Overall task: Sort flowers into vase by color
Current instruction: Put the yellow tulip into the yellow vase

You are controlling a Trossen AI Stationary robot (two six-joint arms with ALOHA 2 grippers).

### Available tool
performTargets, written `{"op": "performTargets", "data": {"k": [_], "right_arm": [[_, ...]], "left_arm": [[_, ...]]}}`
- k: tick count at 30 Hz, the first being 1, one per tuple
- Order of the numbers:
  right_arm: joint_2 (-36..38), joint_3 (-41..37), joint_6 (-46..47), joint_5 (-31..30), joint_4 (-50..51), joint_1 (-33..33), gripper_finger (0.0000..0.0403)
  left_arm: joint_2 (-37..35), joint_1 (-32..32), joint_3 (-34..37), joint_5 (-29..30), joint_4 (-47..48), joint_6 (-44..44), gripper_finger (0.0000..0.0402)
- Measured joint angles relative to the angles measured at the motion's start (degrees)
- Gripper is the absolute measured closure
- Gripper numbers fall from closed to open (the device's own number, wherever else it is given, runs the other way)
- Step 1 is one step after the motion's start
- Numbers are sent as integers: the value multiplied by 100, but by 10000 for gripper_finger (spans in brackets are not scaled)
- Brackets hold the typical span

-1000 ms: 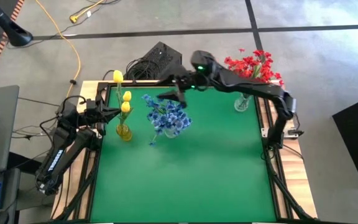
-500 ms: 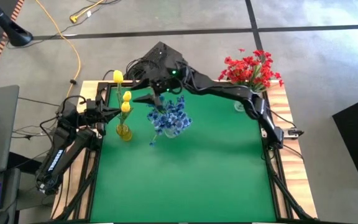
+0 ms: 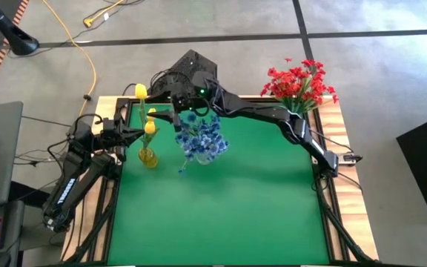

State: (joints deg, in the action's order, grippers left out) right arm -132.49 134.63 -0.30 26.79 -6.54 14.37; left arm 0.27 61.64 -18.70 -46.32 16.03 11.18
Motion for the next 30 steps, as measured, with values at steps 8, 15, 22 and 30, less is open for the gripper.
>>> {"op": "performTargets", "data": {"k": [8,15,22,30], "right_arm": [[1,-1,-19,-139,-207,-15,151],[1,-2,-17,-703,-369,-13,198],[1,-2,-17,-779,-491,-11,235],[1,-2,-17,-765,-395,-43,249]], "left_arm": [[0,-2,0,-5,-2,3,401],[0,0,0,-104,-7,-19,401],[0,-2,0,-188,-20,-44,401],[0,-1,0,-187,-21,49,401]]}}
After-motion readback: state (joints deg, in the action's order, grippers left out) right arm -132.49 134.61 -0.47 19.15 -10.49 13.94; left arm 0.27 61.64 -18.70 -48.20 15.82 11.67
